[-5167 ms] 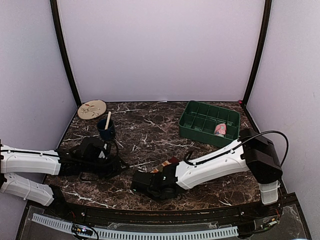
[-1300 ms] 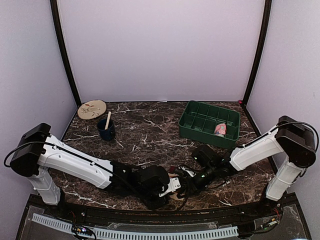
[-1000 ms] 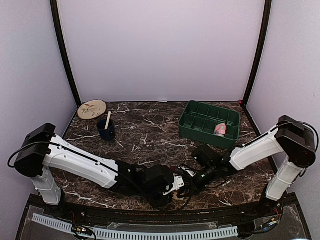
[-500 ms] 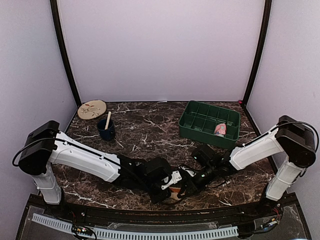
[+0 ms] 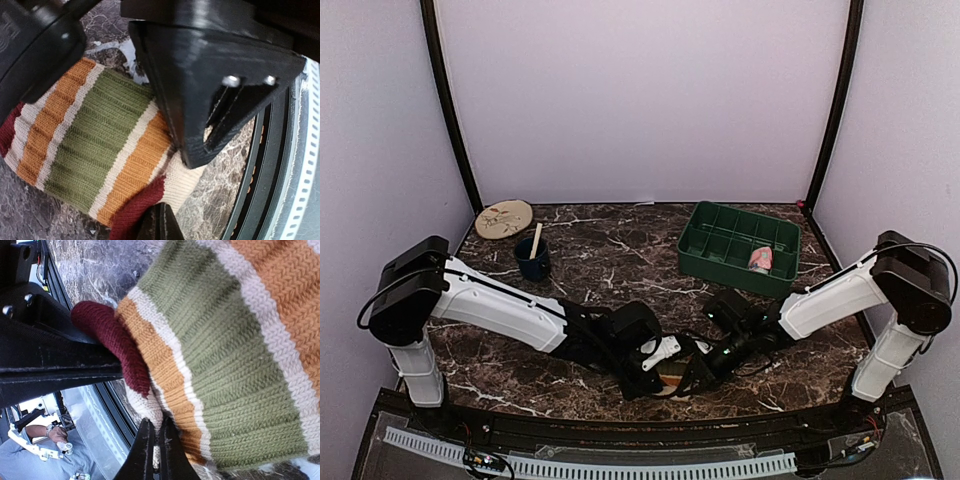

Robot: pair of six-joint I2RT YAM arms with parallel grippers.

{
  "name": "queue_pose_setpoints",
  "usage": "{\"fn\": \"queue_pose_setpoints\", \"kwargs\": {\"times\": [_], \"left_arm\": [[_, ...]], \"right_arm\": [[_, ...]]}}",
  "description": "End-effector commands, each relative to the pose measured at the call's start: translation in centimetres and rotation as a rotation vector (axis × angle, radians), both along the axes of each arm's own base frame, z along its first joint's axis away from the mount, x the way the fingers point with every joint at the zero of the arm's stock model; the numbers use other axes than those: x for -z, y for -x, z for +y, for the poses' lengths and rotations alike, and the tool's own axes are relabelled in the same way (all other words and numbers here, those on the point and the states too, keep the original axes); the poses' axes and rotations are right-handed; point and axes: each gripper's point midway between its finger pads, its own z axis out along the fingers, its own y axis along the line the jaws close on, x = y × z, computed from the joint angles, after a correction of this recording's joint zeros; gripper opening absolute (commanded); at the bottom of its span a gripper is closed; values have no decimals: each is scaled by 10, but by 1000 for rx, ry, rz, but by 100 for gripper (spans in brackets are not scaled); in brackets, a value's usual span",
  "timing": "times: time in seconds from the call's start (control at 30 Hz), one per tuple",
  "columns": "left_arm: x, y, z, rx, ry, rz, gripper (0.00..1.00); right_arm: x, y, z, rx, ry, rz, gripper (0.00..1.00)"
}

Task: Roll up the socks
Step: Roll the sock at the center of the board.

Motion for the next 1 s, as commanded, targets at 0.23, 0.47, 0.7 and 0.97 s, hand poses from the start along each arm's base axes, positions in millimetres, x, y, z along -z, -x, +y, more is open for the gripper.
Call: {"fn": "queue_pose_setpoints", "kwargs": {"times": [0.23,0.47,0.7,0.97], "left_arm": [[25,10,13,-16,-114,149,0],[35,11,22,-36,-164,180,0],[43,10,29,-79,-179,231,0],[44,10,30,-97,-163,272,0]], "right_arm": [[-6,-16,1,23,24,-72,23],[-4,-22,-8,56,73,-118,27],[-11,-35,-24,132,101,-218,29],[-11,-51,-36,204,116,-280,31]]}}
